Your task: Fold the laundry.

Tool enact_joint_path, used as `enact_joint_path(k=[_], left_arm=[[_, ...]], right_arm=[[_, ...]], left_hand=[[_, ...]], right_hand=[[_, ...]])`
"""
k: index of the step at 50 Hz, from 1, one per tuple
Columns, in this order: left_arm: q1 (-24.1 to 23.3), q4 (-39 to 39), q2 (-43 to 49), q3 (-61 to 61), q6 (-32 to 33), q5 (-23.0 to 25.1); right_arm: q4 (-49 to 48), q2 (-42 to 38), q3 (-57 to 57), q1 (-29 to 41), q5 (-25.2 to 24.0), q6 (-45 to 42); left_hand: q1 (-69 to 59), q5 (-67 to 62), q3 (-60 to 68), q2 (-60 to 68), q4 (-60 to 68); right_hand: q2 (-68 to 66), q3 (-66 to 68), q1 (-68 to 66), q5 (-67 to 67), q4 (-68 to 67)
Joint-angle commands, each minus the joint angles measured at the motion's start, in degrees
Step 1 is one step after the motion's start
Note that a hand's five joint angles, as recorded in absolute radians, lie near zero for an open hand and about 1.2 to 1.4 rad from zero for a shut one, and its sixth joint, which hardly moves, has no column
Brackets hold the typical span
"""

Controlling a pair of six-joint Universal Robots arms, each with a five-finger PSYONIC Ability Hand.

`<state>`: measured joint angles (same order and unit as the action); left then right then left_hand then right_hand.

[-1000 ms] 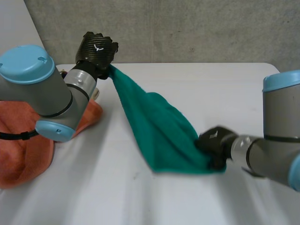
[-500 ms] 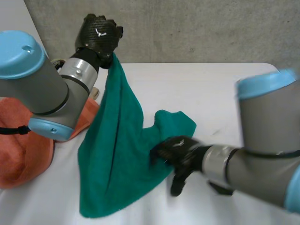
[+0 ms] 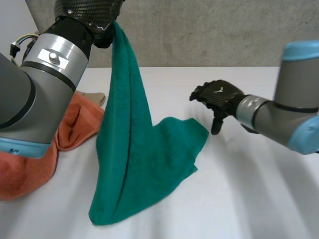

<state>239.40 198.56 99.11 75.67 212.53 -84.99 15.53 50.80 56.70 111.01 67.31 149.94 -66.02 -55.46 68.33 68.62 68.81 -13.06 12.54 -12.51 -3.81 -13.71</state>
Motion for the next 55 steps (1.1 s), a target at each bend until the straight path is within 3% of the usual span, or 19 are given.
enact_joint_path(k=[1,10,14,15,16,22,23,27,30,35,42,55], left_arm=[[-1.0,-0.1,-1.4,0.3,0.1,0.0],[-1.4,0.0,-1.4,0.3,0.2,0.0],[-1.3,0.2,-1.1,0.2,0.2,0.1],[-1.3,0.2,-1.0,0.2,0.2,0.1],[-1.2,0.2,-0.9,0.1,0.2,0.1],[-0.6,0.8,0.1,-1.3,0.2,0.3],[-0.6,1.3,0.6,-1.9,0.2,0.3],[0.4,5.6,4.6,-6.8,0.6,0.0],[3.6,9.8,8.4,-12.6,0.6,-0.5],[7.7,14.3,12.9,-21.3,0.5,-1.2],[8.3,18.4,15.4,-24.3,0.1,-4.2],[6.6,23.0,15.0,5.3,-0.1,-1.6]], right_arm=[[-2.0,-13.5,-10.6,2.2,-4.5,0.5],[-1.0,-21.8,-18.4,5.0,-6.2,4.4],[-1.0,-23.0,-20.7,5.2,-6.5,8.0],[-1.4,-23.2,-21.4,5.2,-6.5,9.2],[-1.6,-23.4,-21.8,5.2,-6.3,9.8],[-4.8,-23.6,-25.6,5.2,-1.1,11.2],[-6.9,-23.0,-27.3,4.6,3.5,11.0],[-13.8,-18.9,-29.2,2.0,13.6,10.5],[-20.9,-12.6,-27.6,0.4,16.1,10.5],[-30.9,-2.0,-22.1,-0.9,17.2,10.6],[-37.3,8.5,-12.9,-3.5,17.5,10.5],[-26.6,12.7,13.1,-6.0,10.5,6.3]], left_hand=[[-14.0,-14.5,11.7,11.4,11.2],[-14.0,-14.5,11.7,11.4,11.2],[-14.0,-14.5,11.7,11.4,11.2],[-14.0,-14.5,11.7,11.4,11.2],[-14.0,-14.5,11.7,11.4,11.2],[-14.0,-14.5,11.7,11.4,11.2],[-14.0,-14.5,11.7,11.4,11.2],[-14.0,-14.5,11.7,11.4,11.2],[-14.0,-14.5,11.7,11.4,11.2],[-14.0,-14.5,11.7,11.4,11.2],[-14.0,-14.5,11.7,11.4,11.2],[-14.0,-14.5,11.7,11.4,11.2]], right_hand=[[3.1,-2.5,2.5,3.8,3.7],[0.8,-0.3,0.3,1.6,1.5],[-38.3,38.8,-38.9,-37.5,-37.7],[-60.2,60.7,-60.8,-59.5,-59.6],[-66.9,67.4,-67.4,-66.1,-66.2],[-66.9,67.5,-67.5,-66.2,-66.3],[-66.9,67.5,-67.5,-66.2,-66.3],[-66.9,67.5,-67.5,-66.2,-66.3],[-66.9,67.5,-67.5,-66.2,-66.3],[-66.9,67.5,-67.5,-66.2,-66.3],[-66.9,67.5,-67.5,-66.2,-66.3],[-66.9,67.5,-67.5,-66.2,-66.3]])
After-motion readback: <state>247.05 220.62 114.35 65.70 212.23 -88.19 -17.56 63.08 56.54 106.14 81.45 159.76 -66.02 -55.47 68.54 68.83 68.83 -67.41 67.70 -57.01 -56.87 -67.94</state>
